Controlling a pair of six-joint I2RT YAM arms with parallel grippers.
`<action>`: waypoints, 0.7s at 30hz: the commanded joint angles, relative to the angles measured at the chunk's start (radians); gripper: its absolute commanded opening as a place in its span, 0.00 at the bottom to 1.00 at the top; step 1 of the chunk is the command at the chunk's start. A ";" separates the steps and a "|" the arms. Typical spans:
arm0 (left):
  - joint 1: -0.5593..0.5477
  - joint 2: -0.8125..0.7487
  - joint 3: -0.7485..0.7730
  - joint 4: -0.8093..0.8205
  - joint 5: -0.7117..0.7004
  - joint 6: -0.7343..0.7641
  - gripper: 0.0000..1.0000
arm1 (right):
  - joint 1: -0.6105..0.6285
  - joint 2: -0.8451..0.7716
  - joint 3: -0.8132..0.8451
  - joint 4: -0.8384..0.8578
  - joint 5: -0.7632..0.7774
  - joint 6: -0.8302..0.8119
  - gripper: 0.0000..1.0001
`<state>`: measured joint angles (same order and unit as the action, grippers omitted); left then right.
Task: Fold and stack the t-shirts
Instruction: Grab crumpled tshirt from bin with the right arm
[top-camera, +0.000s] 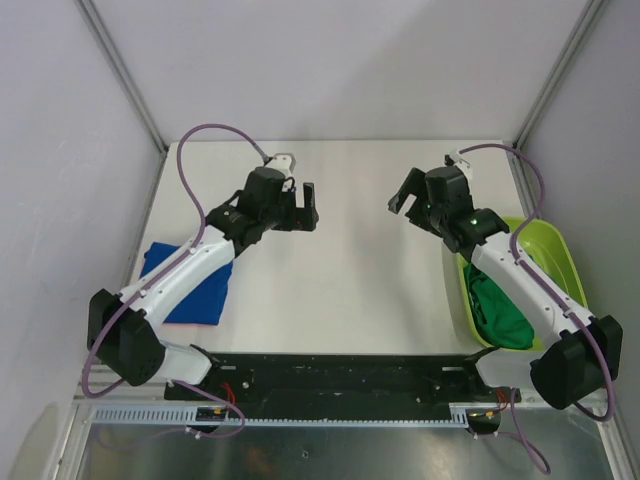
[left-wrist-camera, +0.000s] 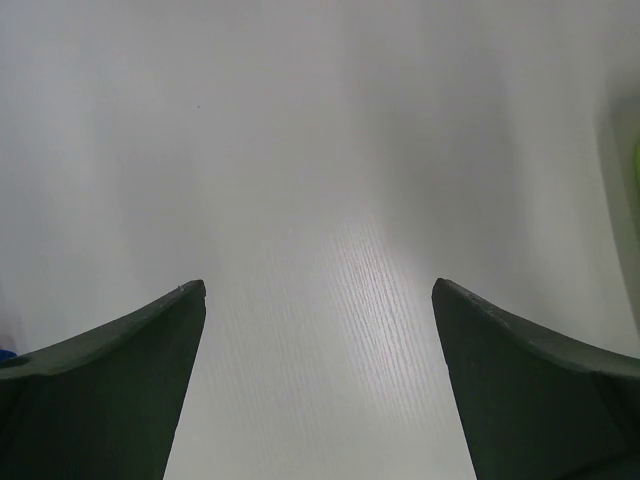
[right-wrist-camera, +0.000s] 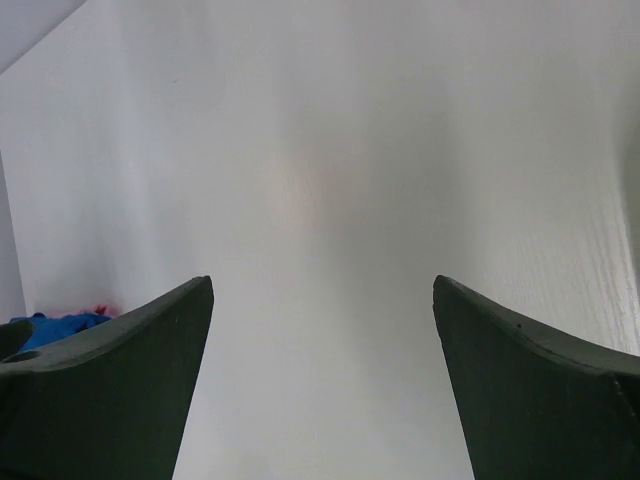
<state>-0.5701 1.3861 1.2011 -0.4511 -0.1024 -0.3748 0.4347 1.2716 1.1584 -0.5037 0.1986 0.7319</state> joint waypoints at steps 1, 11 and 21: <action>-0.004 -0.045 0.030 0.013 -0.013 0.010 0.99 | 0.005 -0.033 -0.003 -0.015 0.052 -0.002 0.96; -0.005 -0.046 0.015 0.013 0.053 0.034 1.00 | -0.026 -0.039 -0.002 -0.077 0.105 -0.001 0.96; -0.005 -0.013 -0.006 0.014 0.121 0.018 0.99 | -0.379 -0.143 -0.087 -0.279 0.163 0.070 0.96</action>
<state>-0.5701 1.3762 1.1988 -0.4511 -0.0326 -0.3656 0.1902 1.2118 1.1194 -0.6704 0.3099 0.7521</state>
